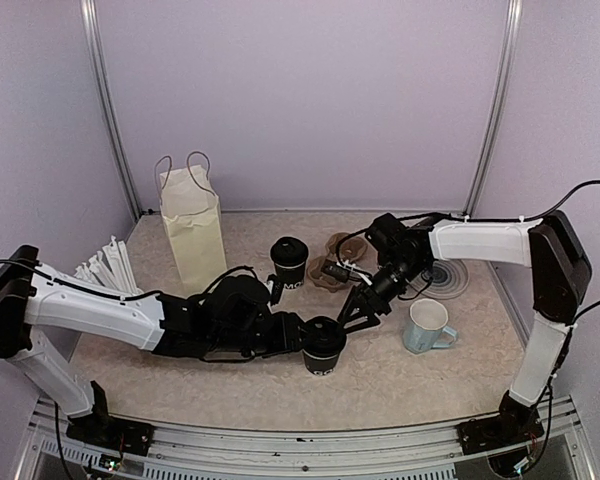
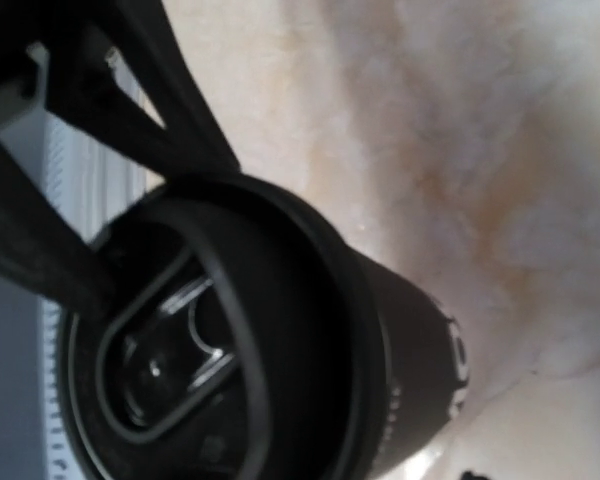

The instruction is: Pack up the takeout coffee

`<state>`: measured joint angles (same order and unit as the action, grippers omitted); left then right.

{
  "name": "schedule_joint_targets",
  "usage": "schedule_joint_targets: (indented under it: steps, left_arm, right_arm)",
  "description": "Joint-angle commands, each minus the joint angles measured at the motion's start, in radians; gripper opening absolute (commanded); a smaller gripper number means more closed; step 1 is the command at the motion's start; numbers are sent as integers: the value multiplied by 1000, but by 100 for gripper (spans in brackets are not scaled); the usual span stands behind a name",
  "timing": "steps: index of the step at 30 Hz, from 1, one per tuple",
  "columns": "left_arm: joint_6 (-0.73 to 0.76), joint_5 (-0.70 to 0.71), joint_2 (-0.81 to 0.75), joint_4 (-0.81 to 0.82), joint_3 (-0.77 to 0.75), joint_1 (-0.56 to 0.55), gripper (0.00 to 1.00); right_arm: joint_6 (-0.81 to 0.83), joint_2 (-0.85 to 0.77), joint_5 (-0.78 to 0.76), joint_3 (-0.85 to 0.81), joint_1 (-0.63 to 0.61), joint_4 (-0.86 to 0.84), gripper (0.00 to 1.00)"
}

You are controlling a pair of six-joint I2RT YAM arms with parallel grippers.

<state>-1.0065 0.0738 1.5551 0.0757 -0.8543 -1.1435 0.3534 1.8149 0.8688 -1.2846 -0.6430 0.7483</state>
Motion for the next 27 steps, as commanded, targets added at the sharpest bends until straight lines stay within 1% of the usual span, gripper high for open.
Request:
schedule_joint_targets:
  steps: [1,5,7,9,11,14,16,19,24,27]
  left_arm:
    - [-25,-31,33,-36,68,15,47]
    - [-46,-58,56,-40,117,32,43]
    - [-59,-67,67,-31,147,49,40]
    - [-75,-114,81,-9,192,69,37]
    - [-90,-127,93,-12,215,81,34]
    - [-83,-130,113,-56,223,91,35]
    - [-70,-139,144,-63,219,93,37]
    - [-44,-122,158,-69,182,80,40]
    - [35,-9,138,-201,19,25,45]
    - [64,48,111,-243,-55,6,47]
  right_arm:
    - [1,74,31,-48,0,45,62]
    - [0,100,21,-45,-1,47,57]
    - [-5,111,11,-45,-1,47,56]
    - [-10,121,-1,-48,-2,49,55]
    - [-18,129,-36,-49,-9,48,55]
    - [-28,133,-111,-45,-24,45,55]
    - [-33,138,-129,-37,-30,37,55]
    - [-30,139,-110,-38,-29,34,55]
    - [26,83,-17,-82,-23,78,54]
    - [55,25,1,-108,-10,100,57]
